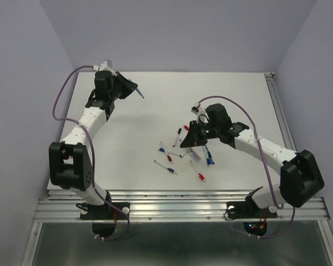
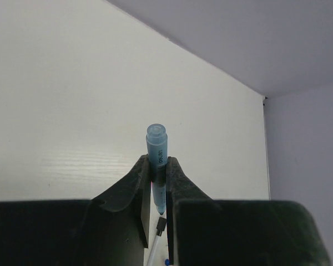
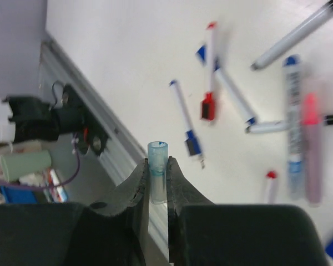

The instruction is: Open the pen caps

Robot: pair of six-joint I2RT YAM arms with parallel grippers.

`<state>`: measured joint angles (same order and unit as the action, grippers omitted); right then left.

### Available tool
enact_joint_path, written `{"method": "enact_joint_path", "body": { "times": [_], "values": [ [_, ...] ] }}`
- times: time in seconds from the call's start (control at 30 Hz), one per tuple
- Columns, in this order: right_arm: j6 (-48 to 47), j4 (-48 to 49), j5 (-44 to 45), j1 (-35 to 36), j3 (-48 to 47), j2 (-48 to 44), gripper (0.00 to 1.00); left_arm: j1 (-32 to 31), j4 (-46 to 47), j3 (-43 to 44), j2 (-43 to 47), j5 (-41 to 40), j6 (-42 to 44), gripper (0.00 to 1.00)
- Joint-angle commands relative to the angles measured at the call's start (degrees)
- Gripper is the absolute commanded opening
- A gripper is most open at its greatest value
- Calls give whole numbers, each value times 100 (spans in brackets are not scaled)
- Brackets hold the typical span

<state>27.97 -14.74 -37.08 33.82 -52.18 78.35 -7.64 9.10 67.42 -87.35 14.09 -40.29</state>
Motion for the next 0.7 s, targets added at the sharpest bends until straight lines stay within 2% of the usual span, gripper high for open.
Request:
{"method": "enact_joint_path", "body": {
  "times": [0.0,0.03,0.07,0.1,0.17,0.3,0.5,0.67],
  "values": [
    [253,156,1077,-569,-872,540,1,-228,-522,1070,-685,306,688,0],
    [201,86,1446,-631,-1299,733,1,-334,-706,1298,-878,244,803,0],
    [157,-62,2180,-640,-1495,1065,1,-509,-900,1526,-1089,174,908,0],
    [96,-151,2457,-649,-1740,1286,1,-589,-1450,2077,-1543,43,1048,0],
    [-36,-396,3054,-719,-2408,1647,1,-703,-1989,2695,-2029,-63,1452,0],
    [-177,-556,3426,-947,-3183,2657,1,-862,-3648,4783,-3576,-116,2095,0],
    [-572,-670,3847,-1097,-4402,3809,1,-950,-4276,6386,-4850,-73,2465,0],
    [-722,-960,4261,-1106,-5214,4829,1,-950,-4233,6687,-5309,-196,2561,0]
  ]
}}
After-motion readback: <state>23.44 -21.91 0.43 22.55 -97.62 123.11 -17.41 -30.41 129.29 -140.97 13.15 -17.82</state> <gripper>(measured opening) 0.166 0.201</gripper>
